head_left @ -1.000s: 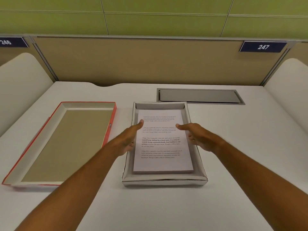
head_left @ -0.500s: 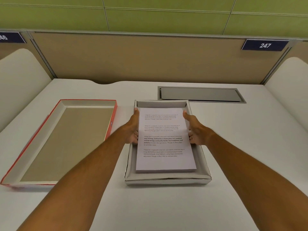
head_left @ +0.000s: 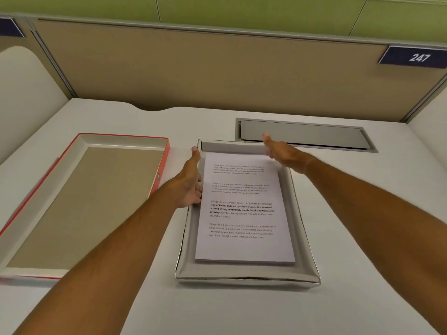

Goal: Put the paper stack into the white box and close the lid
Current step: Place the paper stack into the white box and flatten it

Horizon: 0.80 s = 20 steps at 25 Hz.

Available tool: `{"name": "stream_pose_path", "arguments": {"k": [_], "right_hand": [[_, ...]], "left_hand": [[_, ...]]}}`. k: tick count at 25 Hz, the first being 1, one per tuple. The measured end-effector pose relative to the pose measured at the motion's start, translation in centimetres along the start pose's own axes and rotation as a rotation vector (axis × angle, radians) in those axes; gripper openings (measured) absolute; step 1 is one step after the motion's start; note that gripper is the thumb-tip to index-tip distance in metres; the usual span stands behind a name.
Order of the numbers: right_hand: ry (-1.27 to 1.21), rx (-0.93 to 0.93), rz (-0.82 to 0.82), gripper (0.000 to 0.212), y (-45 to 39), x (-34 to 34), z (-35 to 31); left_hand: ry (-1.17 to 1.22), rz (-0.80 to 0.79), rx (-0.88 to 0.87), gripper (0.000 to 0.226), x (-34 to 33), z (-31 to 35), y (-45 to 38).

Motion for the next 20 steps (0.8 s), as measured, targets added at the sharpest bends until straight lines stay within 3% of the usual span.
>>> {"name": "stream_pose_path", "arguments": {"k": [7, 15, 20], "right_hand": [[0.194, -0.041, -0.153, 0.099, -5.3, -1.2, -1.3], [0.071, -0.126, -0.215, 0.108, -6.4, -0.4, -0.7], [-0.017, 0.129, -0.095, 0.081, -3.5, -0.2, -1.2]], "left_hand": [[0.058, -0.028, 0.020, 0.112, 1.0, 0.0, -1.4], [0.046, -0.023, 0.014, 0.109, 0.8, 0.0, -1.2], [-0.267, 0.082, -0.120, 0.087, 0.4, 0.2, 0.0]]}}
Point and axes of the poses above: each hand's wrist, its own y-axis away from the middle knuckle, its own x-axis out of the back of the hand, z = x × y, the point moved 5 cm from there along -y, towards the middle knuckle, and after that the axes turned 11 degrees about -y, right-handed, at the moved point
